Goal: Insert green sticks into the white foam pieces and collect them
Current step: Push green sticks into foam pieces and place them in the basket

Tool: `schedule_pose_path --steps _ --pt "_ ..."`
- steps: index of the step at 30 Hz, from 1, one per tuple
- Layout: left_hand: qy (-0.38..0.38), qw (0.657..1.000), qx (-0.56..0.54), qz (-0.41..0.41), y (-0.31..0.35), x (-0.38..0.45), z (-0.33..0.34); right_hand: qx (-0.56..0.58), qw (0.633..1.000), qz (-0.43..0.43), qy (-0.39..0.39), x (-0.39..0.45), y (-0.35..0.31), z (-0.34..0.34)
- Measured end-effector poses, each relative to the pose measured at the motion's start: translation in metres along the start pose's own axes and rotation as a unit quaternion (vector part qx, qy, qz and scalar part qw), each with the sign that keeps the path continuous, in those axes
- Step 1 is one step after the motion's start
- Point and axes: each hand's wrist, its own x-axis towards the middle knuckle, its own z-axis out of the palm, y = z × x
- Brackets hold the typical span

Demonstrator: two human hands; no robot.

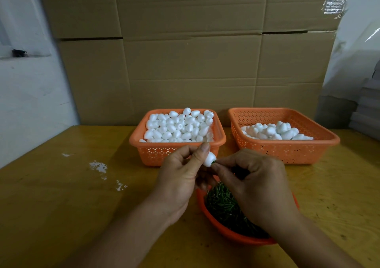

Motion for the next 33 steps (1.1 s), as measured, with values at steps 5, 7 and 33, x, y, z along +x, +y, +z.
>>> schedule_pose_path --steps 5,7,33 --pt "-0.041 0.999 0.002 0.004 0.004 0.003 -0.003 0.004 1.000 0.007 0.003 -0.001 0.000 0.002" --pt "-0.072 0.997 -0.005 0.001 0.005 0.003 -0.006 0.016 1.000 0.023 0.004 -0.001 0.002 0.001" --pt "-0.023 0.984 0.108 0.138 0.006 -0.002 0.000 0.177 0.979 0.101 -0.020 -0.004 -0.007 0.012"
